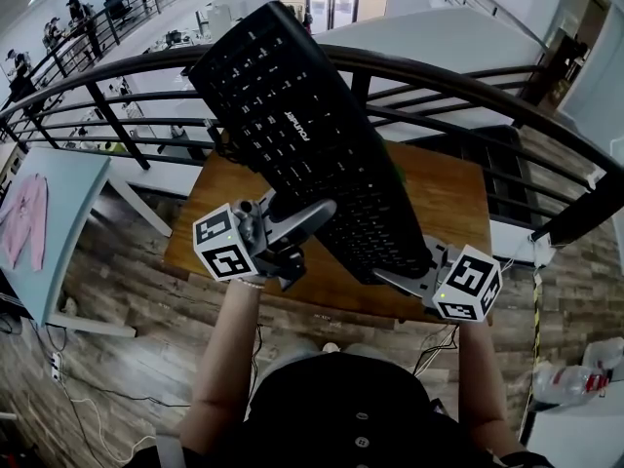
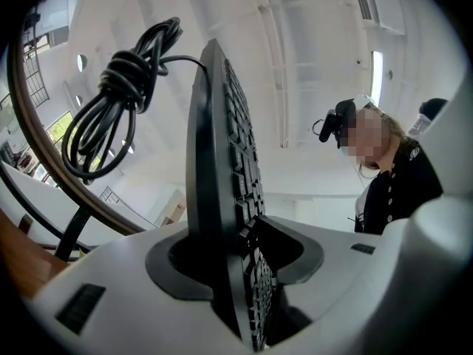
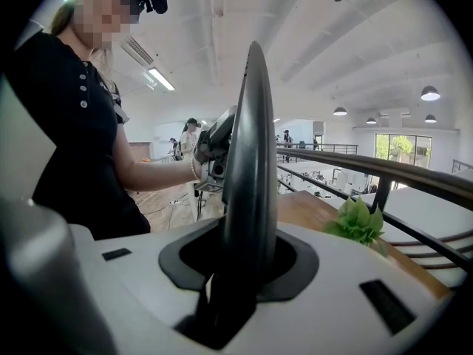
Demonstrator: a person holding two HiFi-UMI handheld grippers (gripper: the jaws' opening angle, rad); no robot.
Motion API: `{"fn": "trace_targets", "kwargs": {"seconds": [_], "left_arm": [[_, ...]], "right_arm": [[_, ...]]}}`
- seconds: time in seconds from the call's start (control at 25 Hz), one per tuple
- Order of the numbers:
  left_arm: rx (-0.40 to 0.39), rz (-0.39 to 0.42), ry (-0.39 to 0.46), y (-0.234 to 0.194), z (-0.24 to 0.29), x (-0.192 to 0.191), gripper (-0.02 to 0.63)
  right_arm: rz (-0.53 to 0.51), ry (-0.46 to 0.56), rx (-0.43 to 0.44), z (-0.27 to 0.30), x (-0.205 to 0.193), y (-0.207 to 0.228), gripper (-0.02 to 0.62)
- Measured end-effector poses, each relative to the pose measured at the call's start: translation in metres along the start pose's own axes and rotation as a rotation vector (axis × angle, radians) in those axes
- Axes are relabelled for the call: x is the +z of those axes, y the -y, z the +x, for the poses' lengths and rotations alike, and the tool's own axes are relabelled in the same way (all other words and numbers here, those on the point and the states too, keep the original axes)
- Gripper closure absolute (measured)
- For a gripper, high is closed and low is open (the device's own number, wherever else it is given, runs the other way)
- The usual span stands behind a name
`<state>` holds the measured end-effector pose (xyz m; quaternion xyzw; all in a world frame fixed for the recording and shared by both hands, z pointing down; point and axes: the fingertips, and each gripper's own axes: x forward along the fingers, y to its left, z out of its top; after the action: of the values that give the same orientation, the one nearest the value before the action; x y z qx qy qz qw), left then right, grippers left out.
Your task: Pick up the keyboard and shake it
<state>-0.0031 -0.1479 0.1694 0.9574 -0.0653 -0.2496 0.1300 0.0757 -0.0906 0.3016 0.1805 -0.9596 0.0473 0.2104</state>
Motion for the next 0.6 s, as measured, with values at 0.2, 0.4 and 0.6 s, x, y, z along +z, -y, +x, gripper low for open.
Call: {"fn": "trace_targets", "kwargs": {"seconds": [0.2, 0.4, 0.6], "left_arm": [[0.007, 0.018, -0.029, 0.0, -0.002, 0.001, 0.416], [0.012, 0.028, -0.042, 0.001, -0.003, 0.002, 0.416], [0.018, 0.052, -0.084, 0.007, -0.007, -0.001, 0.416]], "right_arm": [[0.022, 0.024, 0.011, 0.006, 0.0, -0.004, 0.466], [0.015, 0.043, 0.023, 0.009, -0.001, -0.004, 0.465], [0.006, 0.078, 0.013, 0.016, -0.004, -0.004, 0.456]]}}
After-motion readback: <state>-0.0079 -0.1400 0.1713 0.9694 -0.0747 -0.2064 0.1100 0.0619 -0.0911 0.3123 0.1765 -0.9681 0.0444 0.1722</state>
